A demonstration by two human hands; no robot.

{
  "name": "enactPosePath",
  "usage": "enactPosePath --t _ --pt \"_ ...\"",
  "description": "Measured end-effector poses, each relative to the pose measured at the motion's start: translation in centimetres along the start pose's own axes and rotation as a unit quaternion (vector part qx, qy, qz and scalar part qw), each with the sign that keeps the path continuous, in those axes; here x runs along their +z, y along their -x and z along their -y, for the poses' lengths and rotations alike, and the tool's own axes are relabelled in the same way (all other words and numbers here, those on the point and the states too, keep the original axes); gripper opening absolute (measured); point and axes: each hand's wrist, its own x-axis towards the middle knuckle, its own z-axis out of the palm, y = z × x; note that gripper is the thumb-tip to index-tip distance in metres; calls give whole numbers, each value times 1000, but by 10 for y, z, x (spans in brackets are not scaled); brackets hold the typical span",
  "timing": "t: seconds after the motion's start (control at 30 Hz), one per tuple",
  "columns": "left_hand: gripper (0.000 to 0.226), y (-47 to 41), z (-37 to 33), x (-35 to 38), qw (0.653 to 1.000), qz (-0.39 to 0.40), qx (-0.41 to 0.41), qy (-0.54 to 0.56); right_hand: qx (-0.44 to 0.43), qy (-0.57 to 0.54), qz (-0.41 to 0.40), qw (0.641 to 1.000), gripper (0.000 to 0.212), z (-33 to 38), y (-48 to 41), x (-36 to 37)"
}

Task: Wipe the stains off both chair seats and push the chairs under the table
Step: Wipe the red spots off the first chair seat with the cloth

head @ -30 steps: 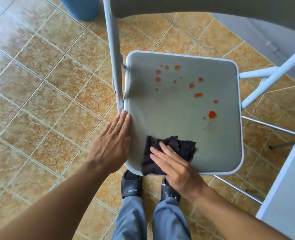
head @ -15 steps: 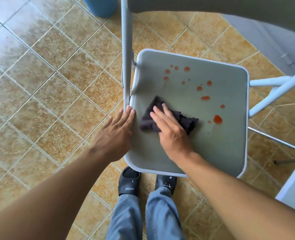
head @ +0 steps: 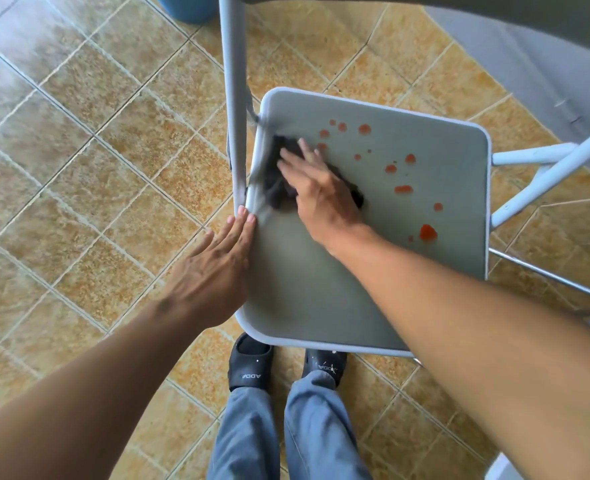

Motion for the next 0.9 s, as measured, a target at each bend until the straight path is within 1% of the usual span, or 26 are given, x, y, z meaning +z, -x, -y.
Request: enactPosePath --t 0.07,0.13,0.23,0.37,0.43,0.5,0.53,0.6,0.73,0.8,0.9 --pt "60 -1 1 -2 1000 5 4 -4 31 2 -10 999 43 4 -10 2" --pt "59 -1 2 -5 1000 6 5 -9 26 -5 -25 999 44 15 15 6" --pt "63 0 0 -4 1000 3 2 -16 -20 -43 4 999 41 37 90 9" --pt "62 0 1 -5 1000 11 2 -2 -97 -44 77 991 42 55 175 -3" --pt "60 0 3 -5 1000 13 5 0 -147 -33 96 984 42 45 178 -11" --pt "60 0 4 -4 1000 10 7 8 -184 -19 87 979 39 26 155 -14" --pt "61 -1 4 -3 1000 7 9 17 -185 -13 77 980 38 15 135 -13" --pt "64 -1 1 -1 999 6 6 43 -148 -7 46 988 38 -5 88 -9" --pt "75 -1 -5 -3 998 11 4 59 -27 4 4 1000 45 -20 9 -9" --pt "74 -1 -4 -4 999 6 10 45 3 -4 -17 1000 49 -13 5 -5" --pt "69 -2 -5 -6 1000 -15 21 3 16 -42 -13 999 51 9 49 1"
